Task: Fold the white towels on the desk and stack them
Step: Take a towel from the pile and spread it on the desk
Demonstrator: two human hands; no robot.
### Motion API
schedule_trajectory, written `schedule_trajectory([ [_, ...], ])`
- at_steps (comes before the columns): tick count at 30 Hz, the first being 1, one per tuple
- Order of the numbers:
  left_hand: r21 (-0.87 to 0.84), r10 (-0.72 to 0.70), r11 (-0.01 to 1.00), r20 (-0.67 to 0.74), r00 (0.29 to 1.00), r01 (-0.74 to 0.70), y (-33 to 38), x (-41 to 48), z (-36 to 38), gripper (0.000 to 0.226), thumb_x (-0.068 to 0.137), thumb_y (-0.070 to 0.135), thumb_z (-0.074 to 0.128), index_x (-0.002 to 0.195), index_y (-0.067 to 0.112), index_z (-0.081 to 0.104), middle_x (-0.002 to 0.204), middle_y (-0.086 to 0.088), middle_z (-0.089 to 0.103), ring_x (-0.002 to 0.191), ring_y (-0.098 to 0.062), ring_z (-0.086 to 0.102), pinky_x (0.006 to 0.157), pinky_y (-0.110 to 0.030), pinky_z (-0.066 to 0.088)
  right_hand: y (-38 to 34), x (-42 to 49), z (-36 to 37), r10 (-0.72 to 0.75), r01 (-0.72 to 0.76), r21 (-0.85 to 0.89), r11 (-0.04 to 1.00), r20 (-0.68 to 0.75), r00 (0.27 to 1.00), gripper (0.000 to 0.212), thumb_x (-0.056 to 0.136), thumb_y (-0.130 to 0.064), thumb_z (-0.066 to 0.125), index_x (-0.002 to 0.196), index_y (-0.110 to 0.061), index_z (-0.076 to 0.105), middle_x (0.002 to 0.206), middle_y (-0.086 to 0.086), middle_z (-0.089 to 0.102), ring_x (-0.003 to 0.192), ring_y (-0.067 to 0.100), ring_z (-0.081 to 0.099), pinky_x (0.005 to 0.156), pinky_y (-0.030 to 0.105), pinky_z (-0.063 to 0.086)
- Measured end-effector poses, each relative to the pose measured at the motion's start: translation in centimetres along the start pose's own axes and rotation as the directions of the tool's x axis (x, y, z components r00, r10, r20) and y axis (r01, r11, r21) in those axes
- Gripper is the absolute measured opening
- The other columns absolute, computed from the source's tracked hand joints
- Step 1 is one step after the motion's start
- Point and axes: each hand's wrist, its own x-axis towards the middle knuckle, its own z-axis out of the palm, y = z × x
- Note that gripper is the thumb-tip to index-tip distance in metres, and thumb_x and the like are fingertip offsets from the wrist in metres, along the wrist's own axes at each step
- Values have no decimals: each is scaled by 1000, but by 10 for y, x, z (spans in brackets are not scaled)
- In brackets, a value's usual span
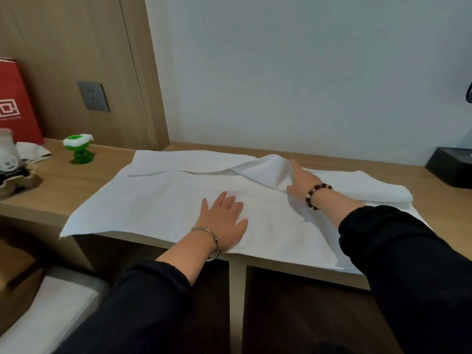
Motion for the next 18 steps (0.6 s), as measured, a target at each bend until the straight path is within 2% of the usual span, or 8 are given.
schedule_trajectory([
  [4, -48, 28, 998, 31, 999, -26, -3, 0, 2, 59, 94, 55, 16, 149, 37, 3, 159, 5, -1, 146, -16, -5, 115, -49, -2, -6, 29, -5, -31, 25, 59, 998, 106, 994, 60, 79, -27, 65, 134, -15, 43, 108, 6, 60, 99, 27, 58, 80, 33, 48],
  [7, -52, 29, 998, 27, 999, -27, -4, 0, 3, 60, 93, 57, 16, 149, 38, 5, 159, 5, 0, 146, -16, -4, 115, -48, 0, -14, 40, -18, -9, 23, -56, 998, 243, 970, 22, 79, -32, 68, 88, -13, 60, 72, 0, 66, 64, 21, 62, 59, 26, 46],
  [9, -50, 27, 998, 22, 999, -26, -4, 1, 3, 61, 92, 57, 17, 149, 38, 6, 159, 5, 0, 146, -16, -3, 116, -48, 0, -17, 48, -25, 58, -60, 3, 998, 212, 975, 14, 81, -26, 65, 78, -13, 59, 70, 6, 69, 58, 22, 61, 56, 26, 48],
  [10, -50, 28, 998, 21, 999, -27, -5, 1, 3, 61, 92, 57, 17, 149, 38, 6, 159, 5, 1, 146, -15, -3, 116, -48, 0, -18, 55, -29, 103, -110, 92, 990, 70, 992, 7, 83, -18, 61, 85, -12, 61, 85, 11, 70, 68, 24, 63, 61, 26, 47],
  [12, -53, 32, 998, 18, 999, -31, -4, 0, 4, 62, 91, 58, 17, 149, 39, 6, 159, 6, 1, 146, -15, -3, 116, -48, 0, -19, 66, -39, 270, -131, 458, 879, -253, 929, 33, 89, -9, 53, 122, -13, 53, 120, 14, 61, 96, 26, 59, 74, 25, 42],
  [14, -51, 30, 998, 14, 999, -29, -4, 1, 5, 62, 91, 58, 17, 149, 39, 6, 159, 6, 1, 146, -15, -3, 116, -47, 0, -22, 73, -44, 309, -39, 695, 718, -268, 913, 67, 95, -13, 48, 150, -21, 12, 148, 12, 37, 121, 25, 47, 90, 27, 37],
  [16, -56, 26, 998, 19, 999, -25, -4, 1, 5, 62, 91, 58, 17, 149, 40, 6, 159, 7, 0, 146, -14, -4, 116, -47, 0, -28, 66, -38, 189, -49, 572, 819, -188, 964, 83, 95, -16, 50, 150, -21, -12, 158, 10, 12, 139, 26, 29, 109, 33, 28],
  [18, -55, 24, 998, 22, 999, -23, -4, 1, 4, 62, 91, 58, 17, 149, 40, 6, 159, 7, 0, 146, -14, -4, 116, -47, 0, -32, 54, -20, 42, -20, 219, 975, -98, 994, 81, 94, -20, 51, 151, -15, -5, 159, 9, 4, 144, 27, 16, 115, 44, 20],
])
